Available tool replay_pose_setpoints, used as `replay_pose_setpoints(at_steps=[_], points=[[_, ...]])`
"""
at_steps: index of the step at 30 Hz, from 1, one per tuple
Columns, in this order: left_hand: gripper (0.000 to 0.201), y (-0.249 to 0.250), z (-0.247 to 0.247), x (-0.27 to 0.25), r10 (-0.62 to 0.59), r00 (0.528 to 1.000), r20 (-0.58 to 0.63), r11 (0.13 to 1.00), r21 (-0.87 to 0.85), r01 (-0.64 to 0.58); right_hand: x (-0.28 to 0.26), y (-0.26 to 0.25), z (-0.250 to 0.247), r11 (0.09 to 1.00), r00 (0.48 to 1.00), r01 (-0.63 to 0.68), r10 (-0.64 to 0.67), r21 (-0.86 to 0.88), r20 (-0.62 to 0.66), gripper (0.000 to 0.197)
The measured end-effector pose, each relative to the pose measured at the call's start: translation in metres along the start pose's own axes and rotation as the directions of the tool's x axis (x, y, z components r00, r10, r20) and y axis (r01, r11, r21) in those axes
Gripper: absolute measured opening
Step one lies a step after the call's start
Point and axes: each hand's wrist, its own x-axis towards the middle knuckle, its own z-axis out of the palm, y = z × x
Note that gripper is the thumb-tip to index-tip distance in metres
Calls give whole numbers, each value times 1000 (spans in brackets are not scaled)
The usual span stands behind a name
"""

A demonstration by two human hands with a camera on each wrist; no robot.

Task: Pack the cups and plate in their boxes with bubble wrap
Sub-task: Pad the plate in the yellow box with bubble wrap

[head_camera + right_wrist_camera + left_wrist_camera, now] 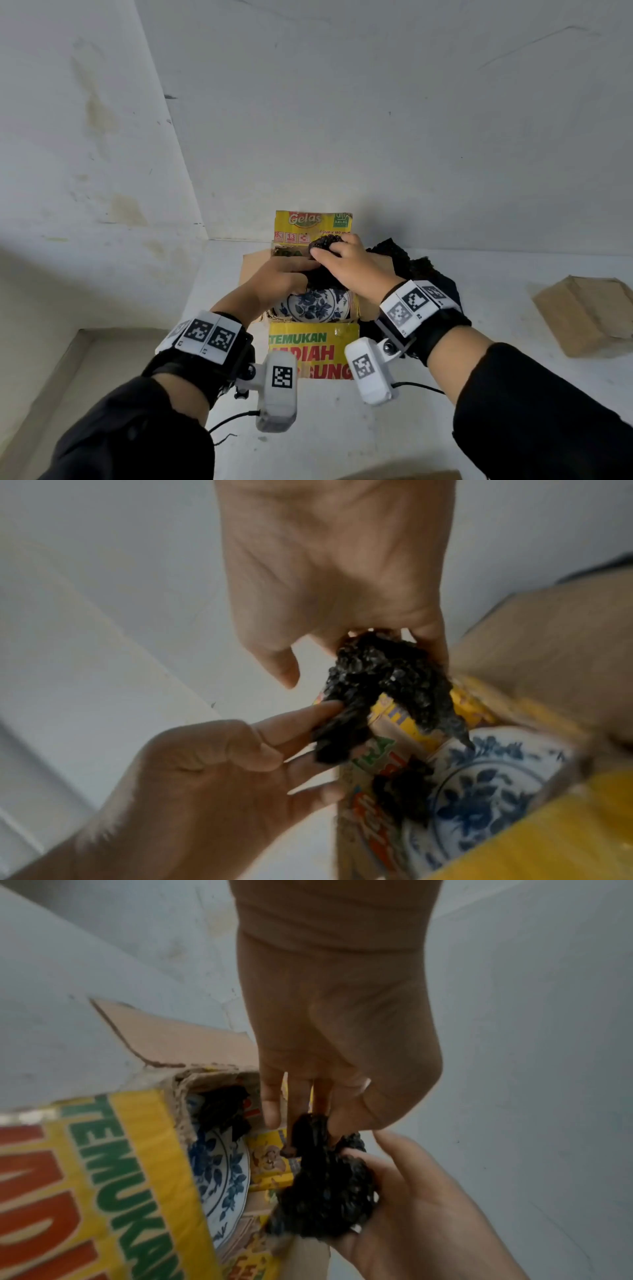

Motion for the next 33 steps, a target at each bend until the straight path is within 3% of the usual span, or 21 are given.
replay_pose_setpoints(at_steps=[2,5,8,10,12,15,20,29,33], points=[[56,-8,0,3,-23,997,68,992,-123,32,8,1,10,1000,995,-13,15,28,-101,65],[47,-21,-2,10,-16,995,95,978,-204,35,18,6,17,998,967,-3,-14,-67,-255,45],[32,-37,-5,16,30,992,-120,983,-176,-51,27,10,17,973,959,-59,-6,-221,-283,33],[30,-52,-8,18,171,930,-325,979,-54,-198,33,11,18,946,968,-93,12,-312,-253,33],[38,-69,-10,20,298,874,-383,954,92,-285,37,9,20,893,982,-86,1,-442,-188,30],[62,-93,-6,21,243,913,-328,969,125,-213,40,6,25,777,992,-45,-40,-628,-120,17],[66,-106,0,18,108,971,-215,962,-222,-156,50,9,39,513,993,52,-116,-857,-10,24],[58,-111,0,15,126,984,-129,929,-333,-163,66,8,50,481,999,26,10,-876,35,25],[71,-116,0,15,152,981,-124,926,-329,-185,63,23,68,486,995,-58,95,-872,-13,34]])
